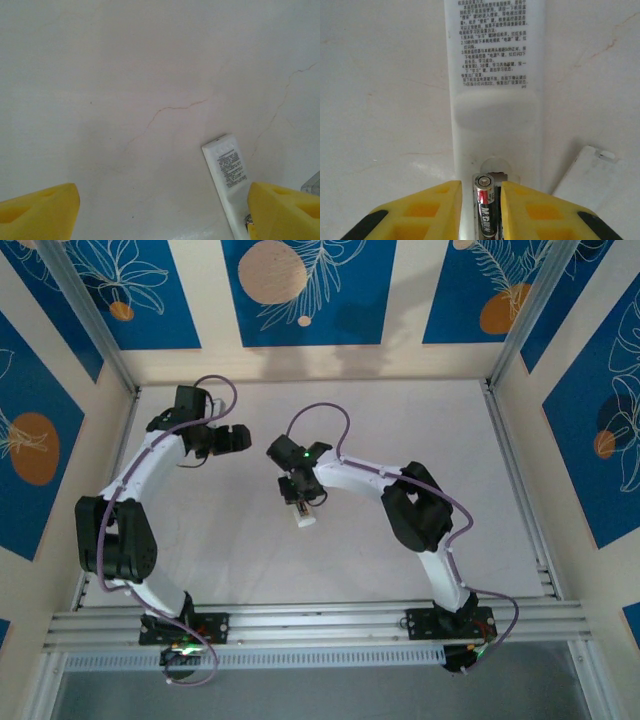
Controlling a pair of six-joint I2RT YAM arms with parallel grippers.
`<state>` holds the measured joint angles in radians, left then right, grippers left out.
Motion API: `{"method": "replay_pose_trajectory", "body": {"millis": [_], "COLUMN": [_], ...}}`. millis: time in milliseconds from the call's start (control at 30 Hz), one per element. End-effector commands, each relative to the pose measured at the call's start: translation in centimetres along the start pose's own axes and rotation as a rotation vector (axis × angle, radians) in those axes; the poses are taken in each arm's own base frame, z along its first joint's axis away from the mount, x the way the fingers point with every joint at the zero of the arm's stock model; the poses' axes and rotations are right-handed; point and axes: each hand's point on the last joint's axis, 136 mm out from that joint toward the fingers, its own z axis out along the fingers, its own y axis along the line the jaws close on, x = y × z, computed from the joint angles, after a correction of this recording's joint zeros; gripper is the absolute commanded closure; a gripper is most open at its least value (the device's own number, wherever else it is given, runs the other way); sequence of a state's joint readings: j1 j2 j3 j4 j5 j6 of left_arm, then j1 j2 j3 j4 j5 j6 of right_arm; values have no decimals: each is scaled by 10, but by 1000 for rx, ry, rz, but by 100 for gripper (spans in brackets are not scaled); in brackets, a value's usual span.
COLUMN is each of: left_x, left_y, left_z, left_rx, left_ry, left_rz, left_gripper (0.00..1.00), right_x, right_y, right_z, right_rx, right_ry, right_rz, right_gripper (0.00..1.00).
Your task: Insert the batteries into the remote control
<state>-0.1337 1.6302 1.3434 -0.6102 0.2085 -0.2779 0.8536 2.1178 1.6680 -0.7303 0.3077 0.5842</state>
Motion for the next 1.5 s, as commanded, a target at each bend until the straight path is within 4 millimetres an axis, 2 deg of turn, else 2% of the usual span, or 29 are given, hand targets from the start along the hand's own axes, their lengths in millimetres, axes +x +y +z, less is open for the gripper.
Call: {"method": "replay_pose_trajectory", "body": {"millis": [0, 100, 467, 667, 900, 1467], "left_x": [-5, -5, -4, -3, -2, -2], "left_y": [-8, -8, -7, -6, -6, -5], "left_z": [-13, -12, -10, -9, -7, -7], "left_rx": [17, 19, 18, 12, 13, 13], "left_ry": [-20, -16, -11, -8, -2, 1], "left_rz": [39, 36, 39, 37, 34, 33], "left_gripper": [13, 13, 12, 12, 12, 11], "right_x": [4, 4, 6, 8, 13, 52], "right_y": [-2, -1, 1, -1, -1, -2], "right_z": [3, 4, 9, 10, 10, 10], "right_rx": [26, 24, 22, 33, 52, 31], "right_ry": [14, 17, 32, 40, 44, 159], "right_rz": [-5, -11, -12, -12, -36, -79], "right_gripper": [74, 78, 79, 84, 85, 88]}}
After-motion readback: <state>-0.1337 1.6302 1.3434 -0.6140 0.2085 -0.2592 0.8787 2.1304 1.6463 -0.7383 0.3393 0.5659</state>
